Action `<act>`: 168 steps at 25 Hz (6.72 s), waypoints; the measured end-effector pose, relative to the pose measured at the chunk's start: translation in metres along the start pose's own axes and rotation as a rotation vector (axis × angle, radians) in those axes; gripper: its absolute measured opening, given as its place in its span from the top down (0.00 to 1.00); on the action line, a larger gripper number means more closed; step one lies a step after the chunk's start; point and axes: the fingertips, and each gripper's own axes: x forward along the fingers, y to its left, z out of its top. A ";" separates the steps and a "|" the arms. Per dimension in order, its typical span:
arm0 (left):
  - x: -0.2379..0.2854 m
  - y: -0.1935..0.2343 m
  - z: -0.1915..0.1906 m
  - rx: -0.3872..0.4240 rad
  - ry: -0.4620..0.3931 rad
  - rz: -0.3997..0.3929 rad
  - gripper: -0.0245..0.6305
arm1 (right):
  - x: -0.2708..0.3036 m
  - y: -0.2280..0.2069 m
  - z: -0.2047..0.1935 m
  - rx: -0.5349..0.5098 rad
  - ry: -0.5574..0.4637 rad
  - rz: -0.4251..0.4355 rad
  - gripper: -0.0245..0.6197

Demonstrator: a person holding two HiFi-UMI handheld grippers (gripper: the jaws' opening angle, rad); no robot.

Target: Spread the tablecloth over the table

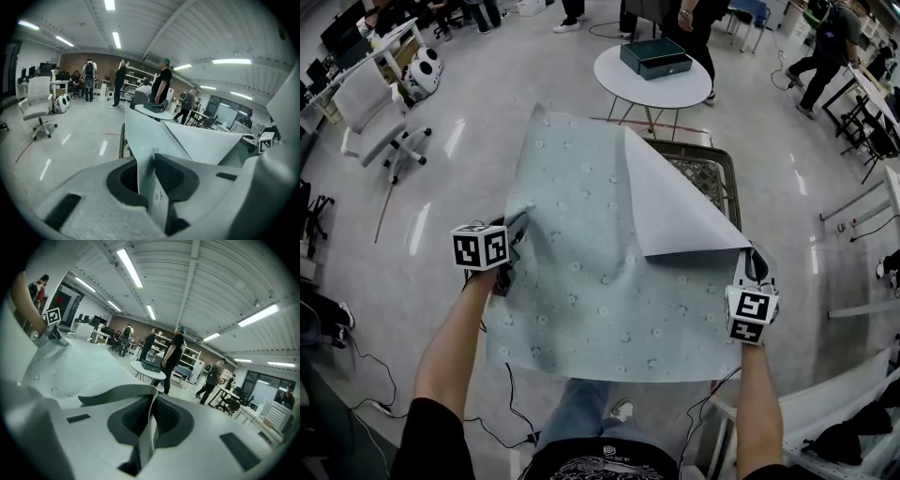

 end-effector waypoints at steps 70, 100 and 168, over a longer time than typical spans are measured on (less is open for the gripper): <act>-0.171 -0.193 0.012 0.126 -0.328 0.006 0.52 | -0.135 0.049 0.058 0.191 -0.067 0.166 0.63; -0.080 -0.335 0.055 0.352 -0.345 -0.189 0.86 | -0.089 0.070 0.069 -0.055 -0.002 0.325 0.62; 0.181 -0.299 0.060 0.265 -0.073 -0.289 0.90 | 0.161 0.018 -0.045 -0.172 0.184 0.313 0.95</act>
